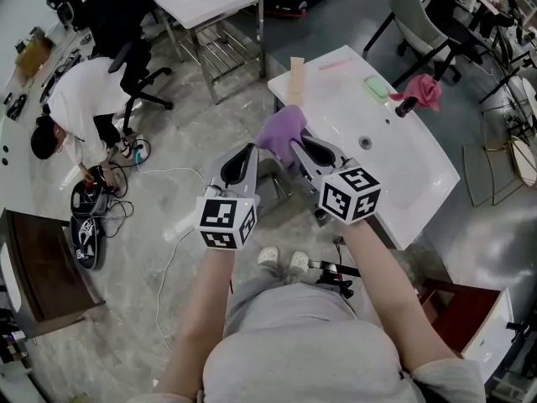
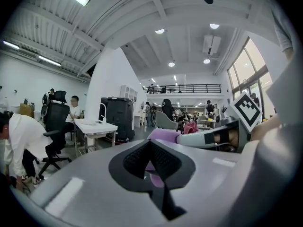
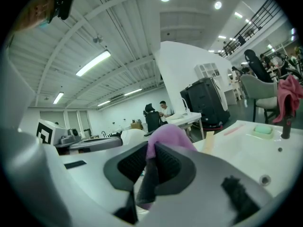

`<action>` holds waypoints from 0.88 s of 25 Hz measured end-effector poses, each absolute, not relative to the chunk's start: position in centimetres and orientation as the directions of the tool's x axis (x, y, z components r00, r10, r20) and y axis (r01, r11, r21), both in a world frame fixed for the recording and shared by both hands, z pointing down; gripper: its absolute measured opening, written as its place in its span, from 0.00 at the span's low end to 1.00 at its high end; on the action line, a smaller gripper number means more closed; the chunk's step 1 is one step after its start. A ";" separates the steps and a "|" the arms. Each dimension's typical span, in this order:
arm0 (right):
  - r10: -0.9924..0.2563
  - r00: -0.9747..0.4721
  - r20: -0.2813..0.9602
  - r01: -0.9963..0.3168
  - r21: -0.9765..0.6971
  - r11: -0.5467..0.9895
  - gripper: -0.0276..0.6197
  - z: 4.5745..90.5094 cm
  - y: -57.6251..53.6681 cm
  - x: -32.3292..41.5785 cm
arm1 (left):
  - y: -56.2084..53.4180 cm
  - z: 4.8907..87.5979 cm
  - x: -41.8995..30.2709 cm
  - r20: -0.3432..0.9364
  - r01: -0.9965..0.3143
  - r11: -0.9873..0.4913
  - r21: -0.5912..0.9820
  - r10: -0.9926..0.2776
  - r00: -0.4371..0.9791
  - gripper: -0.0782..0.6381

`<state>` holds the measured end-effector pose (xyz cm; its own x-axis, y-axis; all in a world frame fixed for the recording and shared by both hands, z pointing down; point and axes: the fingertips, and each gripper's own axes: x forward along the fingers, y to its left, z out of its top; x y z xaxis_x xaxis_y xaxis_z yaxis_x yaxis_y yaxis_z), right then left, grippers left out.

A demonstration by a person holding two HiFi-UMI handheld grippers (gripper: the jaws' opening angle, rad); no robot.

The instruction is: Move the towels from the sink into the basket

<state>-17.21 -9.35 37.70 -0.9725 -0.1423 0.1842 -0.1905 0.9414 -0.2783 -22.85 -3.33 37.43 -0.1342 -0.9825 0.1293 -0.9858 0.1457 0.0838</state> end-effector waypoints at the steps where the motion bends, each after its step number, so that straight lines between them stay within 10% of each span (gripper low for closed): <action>1: -0.139 -0.972 0.192 -0.189 -0.278 0.942 0.13 38.0 -9.2 -17.5 | -3.3 37.8 -23.1 0.135 -0.985 0.147 0.090 -0.982 -0.134 0.12; 22: -0.087 -0.931 0.356 -0.207 -0.317 0.925 0.13 47.4 -7.7 -24.4 | -2.3 47.2 -29.1 0.296 -0.969 0.164 0.184 -0.950 -0.104 0.12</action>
